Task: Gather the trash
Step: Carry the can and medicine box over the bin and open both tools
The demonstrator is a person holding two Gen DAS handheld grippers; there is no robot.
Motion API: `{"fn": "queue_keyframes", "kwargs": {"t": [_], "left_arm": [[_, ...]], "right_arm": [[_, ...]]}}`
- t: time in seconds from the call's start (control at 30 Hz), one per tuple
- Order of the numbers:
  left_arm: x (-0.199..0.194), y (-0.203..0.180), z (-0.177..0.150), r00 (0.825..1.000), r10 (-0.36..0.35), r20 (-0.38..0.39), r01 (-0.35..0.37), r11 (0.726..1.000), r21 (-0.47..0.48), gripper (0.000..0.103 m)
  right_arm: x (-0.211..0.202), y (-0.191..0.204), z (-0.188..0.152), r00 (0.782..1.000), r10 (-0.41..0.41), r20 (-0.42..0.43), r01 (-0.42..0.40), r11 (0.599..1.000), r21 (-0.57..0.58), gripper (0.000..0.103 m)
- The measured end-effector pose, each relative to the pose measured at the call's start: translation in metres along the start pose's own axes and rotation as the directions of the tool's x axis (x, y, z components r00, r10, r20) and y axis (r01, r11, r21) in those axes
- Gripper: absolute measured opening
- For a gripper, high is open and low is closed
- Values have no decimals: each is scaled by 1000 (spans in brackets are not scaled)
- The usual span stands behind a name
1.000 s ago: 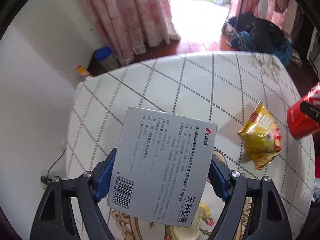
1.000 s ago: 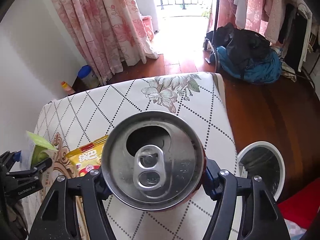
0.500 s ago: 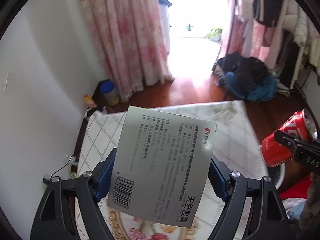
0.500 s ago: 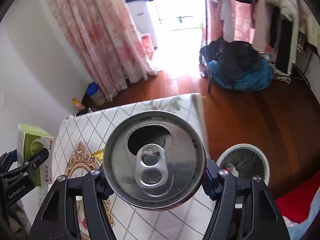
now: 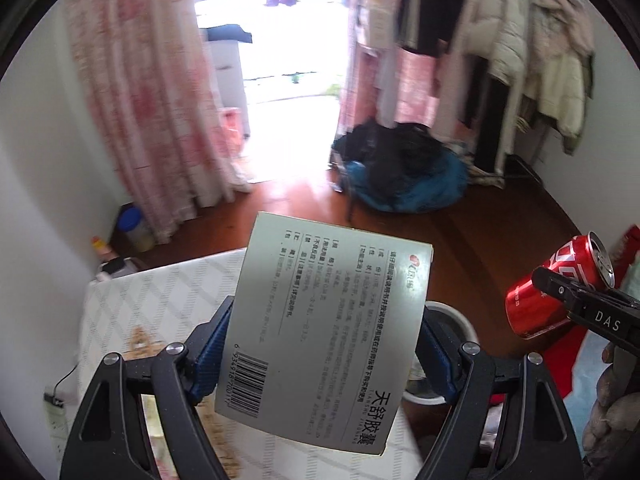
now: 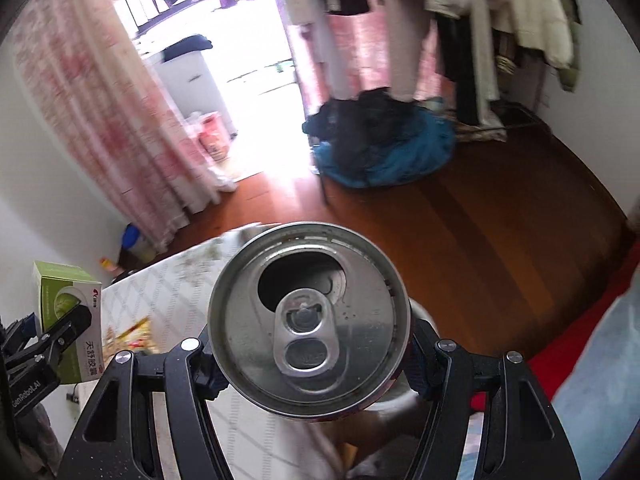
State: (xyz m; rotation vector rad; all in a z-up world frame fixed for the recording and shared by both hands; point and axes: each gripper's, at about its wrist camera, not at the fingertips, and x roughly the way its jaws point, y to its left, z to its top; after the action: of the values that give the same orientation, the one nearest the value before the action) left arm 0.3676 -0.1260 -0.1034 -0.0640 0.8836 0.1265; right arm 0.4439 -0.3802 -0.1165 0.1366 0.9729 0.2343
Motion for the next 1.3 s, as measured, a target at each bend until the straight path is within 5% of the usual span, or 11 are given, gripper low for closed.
{"fn": "queue_keyframes", "kwargs": {"t": [0.17,0.3,0.47,0.63,0.73,0.8,0.83,0.9,1.0,1.3], "left_arm": [[43,-66,1,994,-78,-80,81,996,36,80],[92,-108,-4,973,-146,-181,154,988,33,80],[172,-145,-15,906,-232,-353,246,969,-8,80],[233,-155,-19,838,-262,-479,253,964,-85,81],[254,-151,-17,815,-267,-514,244,963,-113,84],[260,-147,-17,807,-257,-532,227,966,-123,103],[262,-145,-17,800,-253,-545,217,967,-130,103],[263,-139,-18,801,-234,-551,198,972,-124,103],[256,-132,-21,809,-204,-551,173,979,-108,103],[212,-130,-31,882,-45,-470,85,994,65,103]], "right_arm": [[28,-72,-7,997,-60,-57,64,995,72,69],[68,-120,-20,987,-77,-140,96,986,133,69],[126,-166,-35,967,-69,-244,123,969,214,69],[172,-183,-48,952,-36,-305,120,957,264,69],[195,-185,-54,942,-2,-336,103,954,281,69],[209,-185,-59,931,50,-361,66,951,302,70],[215,-185,-62,924,70,-375,52,951,304,75],[224,-183,-67,914,70,-400,54,956,290,103],[227,-180,-75,903,34,-429,85,963,254,103],[205,-141,-81,879,-146,-453,188,981,48,103]]}}
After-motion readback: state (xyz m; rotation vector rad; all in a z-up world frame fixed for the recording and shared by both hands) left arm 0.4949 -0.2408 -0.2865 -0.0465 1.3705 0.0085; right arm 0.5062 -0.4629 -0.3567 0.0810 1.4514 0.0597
